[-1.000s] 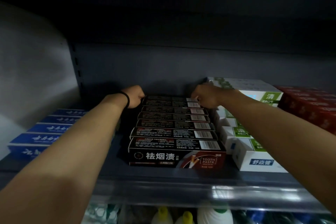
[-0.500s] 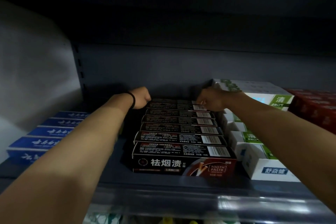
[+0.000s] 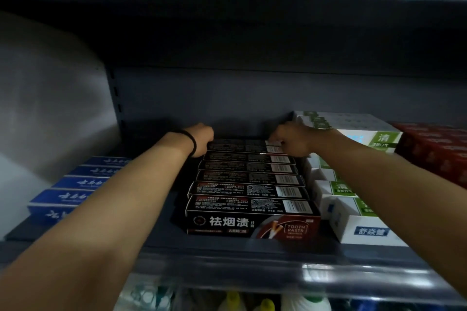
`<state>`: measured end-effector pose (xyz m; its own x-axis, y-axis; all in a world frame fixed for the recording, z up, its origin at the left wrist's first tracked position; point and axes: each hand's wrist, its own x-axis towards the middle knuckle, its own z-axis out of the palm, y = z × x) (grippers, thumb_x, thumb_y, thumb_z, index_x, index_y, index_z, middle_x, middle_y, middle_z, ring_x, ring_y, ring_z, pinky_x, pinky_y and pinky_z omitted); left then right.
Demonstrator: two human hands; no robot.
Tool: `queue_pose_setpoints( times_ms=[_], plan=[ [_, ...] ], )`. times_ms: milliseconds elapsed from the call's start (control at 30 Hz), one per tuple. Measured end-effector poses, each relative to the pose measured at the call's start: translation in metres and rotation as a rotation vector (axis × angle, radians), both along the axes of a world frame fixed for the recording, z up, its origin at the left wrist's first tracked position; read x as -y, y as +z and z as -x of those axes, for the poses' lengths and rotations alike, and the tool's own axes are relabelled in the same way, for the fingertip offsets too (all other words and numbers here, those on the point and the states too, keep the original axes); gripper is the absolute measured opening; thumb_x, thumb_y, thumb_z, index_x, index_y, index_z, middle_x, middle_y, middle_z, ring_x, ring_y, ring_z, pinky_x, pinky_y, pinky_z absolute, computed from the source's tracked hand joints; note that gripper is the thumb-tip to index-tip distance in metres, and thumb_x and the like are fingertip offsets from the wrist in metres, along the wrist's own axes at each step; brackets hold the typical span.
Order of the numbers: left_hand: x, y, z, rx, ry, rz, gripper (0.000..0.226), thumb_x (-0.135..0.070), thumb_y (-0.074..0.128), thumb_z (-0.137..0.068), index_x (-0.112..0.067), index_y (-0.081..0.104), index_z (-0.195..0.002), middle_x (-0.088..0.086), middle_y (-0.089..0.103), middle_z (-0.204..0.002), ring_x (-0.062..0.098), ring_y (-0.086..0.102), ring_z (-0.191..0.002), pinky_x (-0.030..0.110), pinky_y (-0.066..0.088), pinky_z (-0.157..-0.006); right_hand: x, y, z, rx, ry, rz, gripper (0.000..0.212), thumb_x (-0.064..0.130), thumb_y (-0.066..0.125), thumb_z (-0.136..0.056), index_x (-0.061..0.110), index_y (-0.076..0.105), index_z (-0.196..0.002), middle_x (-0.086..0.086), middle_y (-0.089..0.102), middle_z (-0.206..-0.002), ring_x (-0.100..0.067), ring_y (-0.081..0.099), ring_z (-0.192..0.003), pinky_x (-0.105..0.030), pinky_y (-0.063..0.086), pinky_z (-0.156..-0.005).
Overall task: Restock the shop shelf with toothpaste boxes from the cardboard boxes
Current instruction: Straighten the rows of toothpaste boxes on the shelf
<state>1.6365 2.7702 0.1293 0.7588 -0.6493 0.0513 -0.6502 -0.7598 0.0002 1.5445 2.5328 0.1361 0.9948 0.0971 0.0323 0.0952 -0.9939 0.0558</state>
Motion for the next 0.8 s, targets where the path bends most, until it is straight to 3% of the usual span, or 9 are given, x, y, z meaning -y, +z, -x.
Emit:
queue_pose_setpoints(
  times_ms=[167,333,467,600,700,800],
  plan=[
    [-0.014,0.013,0.032,-0.011,-0.058,-0.008,0.024,-0.004,0.047,-0.090,-0.004,0.066,-0.105,0.012,0.065,-0.109,0.027,0.059,-0.100,0.036,0.050,-0.088,-0.015,0.013,0.041,-0.063,0.092,-0.067,0.027,0.009,0.061,-0.087,0.015,0.065,-0.113,-0.002,0.064,-0.115,-0.020,0.057,-0.107,-0.038,0.047,-0.094],
    [-0.037,0.024,0.081,-0.046,-0.112,-0.040,0.034,-0.023,0.052,-0.096,-0.018,0.059,-0.129,0.002,0.059,-0.127,0.020,0.054,-0.114,0.026,0.042,-0.096,-0.019,0.017,0.093,-0.154,0.079,-0.070,0.046,0.028,0.065,-0.089,0.022,0.054,-0.133,0.004,0.057,-0.129,-0.015,0.054,-0.113,-0.030,0.044,-0.094],
    [-0.054,0.021,0.122,-0.086,-0.172,-0.052,0.033,-0.035,0.060,-0.091,-0.020,0.066,-0.119,-0.003,0.067,-0.114,0.013,0.060,-0.099,0.025,0.047,-0.087,-0.022,0.015,0.130,-0.180,0.080,-0.115,0.049,0.034,0.070,-0.085,0.023,0.058,-0.131,0.006,0.061,-0.124,-0.013,0.055,-0.110,-0.032,0.046,-0.094],
    [-0.067,0.011,0.140,-0.154,-0.112,-0.109,0.042,-0.043,0.066,-0.084,-0.021,0.064,-0.121,-0.007,0.066,-0.102,0.011,0.059,-0.090,0.026,0.047,-0.076,-0.028,0.008,0.151,-0.182,0.072,-0.094,0.053,0.030,0.072,-0.083,0.023,0.055,-0.133,0.004,0.057,-0.130,-0.015,0.052,-0.117,-0.031,0.042,-0.097],
    [-0.071,0.003,0.140,-0.123,-0.089,-0.141,0.040,-0.039,0.070,-0.082,-0.023,0.066,-0.118,-0.013,0.057,-0.085,0.009,0.055,-0.081,0.023,0.040,-0.068,-0.033,0.001,0.158,-0.161,0.066,-0.072,0.055,0.021,0.072,-0.083,0.020,0.053,-0.135,0.001,0.055,-0.134,-0.018,0.050,-0.120,-0.030,0.041,-0.098],
    [-0.073,-0.004,0.141,-0.064,-0.085,-0.114,0.028,-0.031,0.070,-0.083,-0.019,0.069,-0.108,-0.013,0.053,-0.075,0.012,0.056,-0.080,0.027,0.045,-0.072,-0.036,-0.002,0.159,-0.127,0.056,-0.043,0.058,0.018,0.074,-0.081,0.019,0.052,-0.136,-0.002,0.055,-0.134,-0.020,0.051,-0.120,-0.033,0.043,-0.100]
  ],
)
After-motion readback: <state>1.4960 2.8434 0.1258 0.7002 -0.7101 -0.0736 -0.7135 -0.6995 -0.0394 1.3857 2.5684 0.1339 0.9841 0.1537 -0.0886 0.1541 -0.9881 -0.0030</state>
